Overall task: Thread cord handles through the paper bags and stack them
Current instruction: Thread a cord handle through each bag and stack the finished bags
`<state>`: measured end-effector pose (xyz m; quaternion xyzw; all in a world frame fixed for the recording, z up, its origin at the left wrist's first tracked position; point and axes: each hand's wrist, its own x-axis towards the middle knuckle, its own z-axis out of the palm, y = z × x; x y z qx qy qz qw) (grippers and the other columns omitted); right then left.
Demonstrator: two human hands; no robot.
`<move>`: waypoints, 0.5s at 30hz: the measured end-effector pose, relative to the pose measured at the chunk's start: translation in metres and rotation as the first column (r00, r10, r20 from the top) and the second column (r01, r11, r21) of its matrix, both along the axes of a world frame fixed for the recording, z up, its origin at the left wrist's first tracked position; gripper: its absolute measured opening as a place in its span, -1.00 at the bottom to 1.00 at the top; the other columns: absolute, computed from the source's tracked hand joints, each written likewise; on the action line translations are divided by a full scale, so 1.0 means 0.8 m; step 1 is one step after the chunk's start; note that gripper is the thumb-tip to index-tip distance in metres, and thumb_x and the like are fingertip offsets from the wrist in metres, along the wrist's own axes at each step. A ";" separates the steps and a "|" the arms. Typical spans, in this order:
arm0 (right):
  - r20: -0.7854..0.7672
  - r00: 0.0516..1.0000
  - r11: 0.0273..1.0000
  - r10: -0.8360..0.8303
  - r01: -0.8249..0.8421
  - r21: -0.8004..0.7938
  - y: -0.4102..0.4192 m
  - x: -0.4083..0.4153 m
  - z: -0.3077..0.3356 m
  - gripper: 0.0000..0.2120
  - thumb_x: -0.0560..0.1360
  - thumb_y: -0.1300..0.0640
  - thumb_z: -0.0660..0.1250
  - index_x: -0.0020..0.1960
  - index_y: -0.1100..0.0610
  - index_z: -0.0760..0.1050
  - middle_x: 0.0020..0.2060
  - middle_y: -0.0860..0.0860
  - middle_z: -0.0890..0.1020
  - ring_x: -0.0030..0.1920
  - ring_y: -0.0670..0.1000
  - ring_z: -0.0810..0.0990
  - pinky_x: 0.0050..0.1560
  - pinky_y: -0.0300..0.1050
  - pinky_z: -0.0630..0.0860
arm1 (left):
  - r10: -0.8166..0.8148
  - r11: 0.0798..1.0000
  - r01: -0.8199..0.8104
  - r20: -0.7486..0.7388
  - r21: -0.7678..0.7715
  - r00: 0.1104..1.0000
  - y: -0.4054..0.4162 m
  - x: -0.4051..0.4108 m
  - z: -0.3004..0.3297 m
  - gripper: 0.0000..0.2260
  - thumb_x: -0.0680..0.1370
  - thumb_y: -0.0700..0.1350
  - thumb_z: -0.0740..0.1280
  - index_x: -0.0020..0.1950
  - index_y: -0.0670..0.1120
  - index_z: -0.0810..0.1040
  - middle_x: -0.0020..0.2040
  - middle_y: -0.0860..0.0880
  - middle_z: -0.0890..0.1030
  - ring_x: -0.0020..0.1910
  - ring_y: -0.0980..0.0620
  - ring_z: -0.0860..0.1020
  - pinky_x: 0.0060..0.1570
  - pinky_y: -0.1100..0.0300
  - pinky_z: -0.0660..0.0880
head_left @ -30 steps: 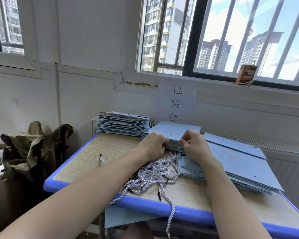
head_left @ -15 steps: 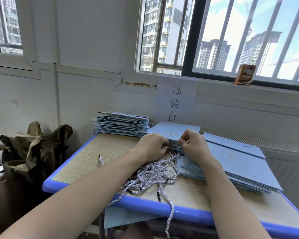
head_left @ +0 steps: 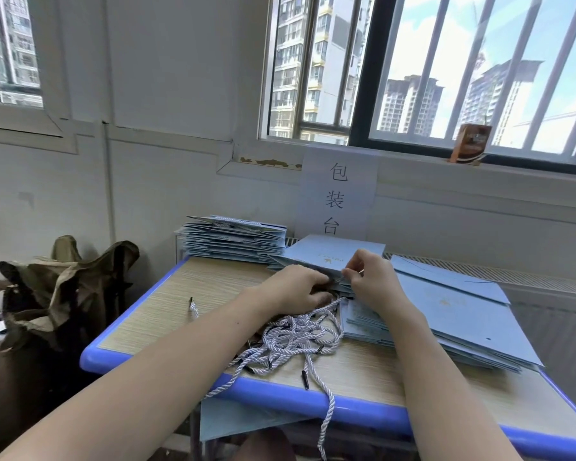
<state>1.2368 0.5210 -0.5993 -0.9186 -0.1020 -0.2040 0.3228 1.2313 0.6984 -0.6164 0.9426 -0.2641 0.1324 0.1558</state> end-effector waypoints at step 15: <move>0.166 0.986 1.000 -0.005 0.010 -0.029 0.004 -0.004 0.004 -0.87 0.56 0.23 0.37 -0.14 0.14 0.48 -0.17 0.05 0.58 -0.04 0.10 0.49 -0.01 0.01 0.47 | 0.174 0.973 -0.086 0.441 -0.213 0.880 0.010 0.007 0.006 -0.73 0.50 -0.03 0.45 0.13 -0.09 0.55 0.01 0.00 0.58 0.07 -0.03 0.49 0.19 0.09 0.40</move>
